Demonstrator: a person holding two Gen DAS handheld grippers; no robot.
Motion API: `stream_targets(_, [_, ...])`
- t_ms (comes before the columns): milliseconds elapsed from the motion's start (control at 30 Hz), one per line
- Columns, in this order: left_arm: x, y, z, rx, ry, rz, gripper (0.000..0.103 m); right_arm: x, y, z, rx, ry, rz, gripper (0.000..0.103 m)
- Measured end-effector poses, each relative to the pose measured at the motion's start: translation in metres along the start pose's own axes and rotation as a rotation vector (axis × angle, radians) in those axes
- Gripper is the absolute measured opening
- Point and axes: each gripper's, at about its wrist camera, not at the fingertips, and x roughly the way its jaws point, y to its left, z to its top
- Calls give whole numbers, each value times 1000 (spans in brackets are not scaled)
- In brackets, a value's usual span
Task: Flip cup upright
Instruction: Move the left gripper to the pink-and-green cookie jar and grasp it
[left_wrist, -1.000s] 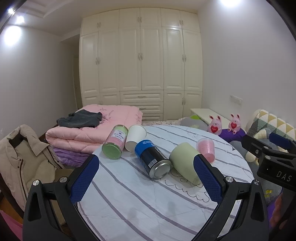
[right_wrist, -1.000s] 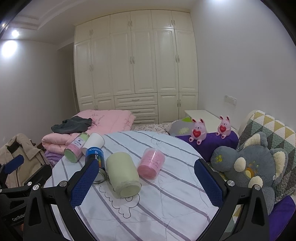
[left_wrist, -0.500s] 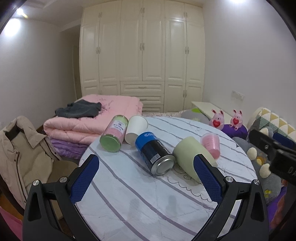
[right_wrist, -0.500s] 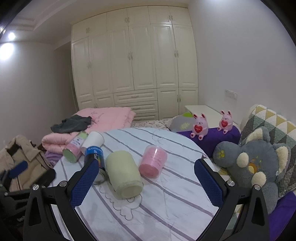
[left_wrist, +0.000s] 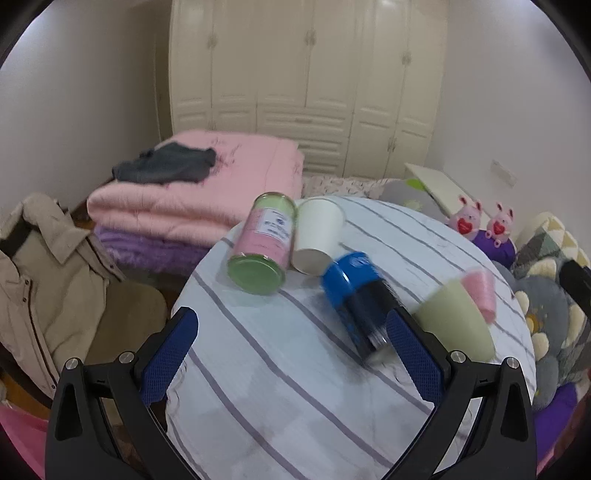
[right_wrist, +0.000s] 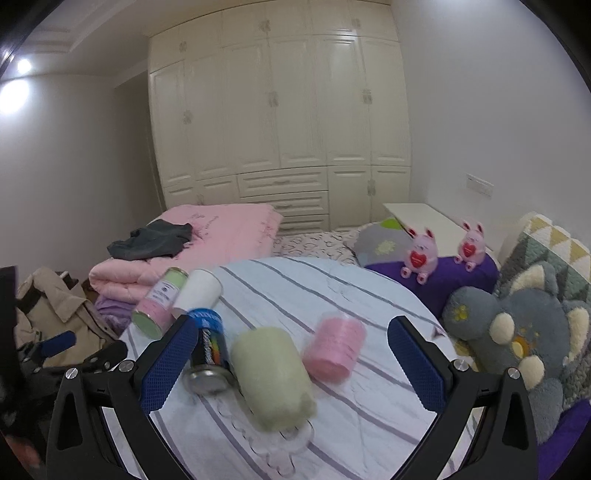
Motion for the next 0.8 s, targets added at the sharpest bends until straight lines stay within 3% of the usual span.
stream_targets(433, [95,23,82,64,139,49,103,75,37,34,-115,88,6,103])
stream_targets(567, [127,19,89,118,215,32,103,91,43,41,-142,103,15,103])
stream_targets(800, [170,18,94,185,307,112,103,107,49,46,-153,132,104,103])
